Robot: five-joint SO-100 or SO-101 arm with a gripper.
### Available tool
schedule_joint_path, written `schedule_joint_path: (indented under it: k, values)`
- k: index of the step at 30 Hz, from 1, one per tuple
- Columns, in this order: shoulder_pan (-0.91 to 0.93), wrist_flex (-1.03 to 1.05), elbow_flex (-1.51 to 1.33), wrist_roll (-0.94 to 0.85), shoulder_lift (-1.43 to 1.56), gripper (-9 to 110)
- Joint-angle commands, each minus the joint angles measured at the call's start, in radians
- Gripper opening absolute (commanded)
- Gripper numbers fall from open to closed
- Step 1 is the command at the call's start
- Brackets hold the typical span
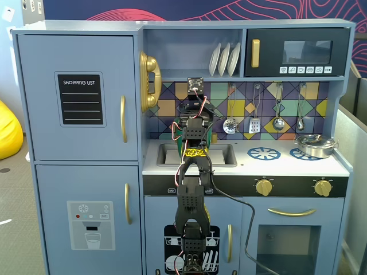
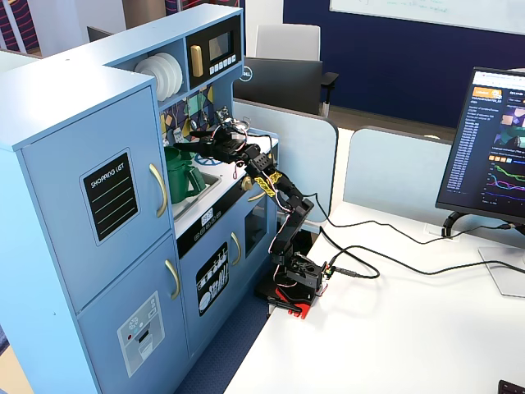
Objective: Pick up the lid from the counter and put it on the green recipient
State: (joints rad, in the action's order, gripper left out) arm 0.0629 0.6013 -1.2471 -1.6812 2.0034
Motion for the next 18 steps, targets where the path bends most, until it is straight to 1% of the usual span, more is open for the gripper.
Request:
schedule_joint_path:
  k: [1, 5, 8, 11, 13, 15, 18]
  values:
    - [-0.009, 0.101, -0.067, -0.026, 0.204, 28]
    - [0.014, 0.195, -0.348, -0.018, 0.428, 28]
    - [0.026, 0.232, -0.592, -0.008, 0.591, 25]
    - [0.035, 0.252, -0.882, 0.021, 0.755, 19]
    - [0.032, 0.268, -1.086, 0.031, 0.845, 8]
    - [0.021, 0.282, -1.272, 0.055, 0.919, 1]
    - [0.014, 0.344, -1.485, 0.048, 0.973, 0]
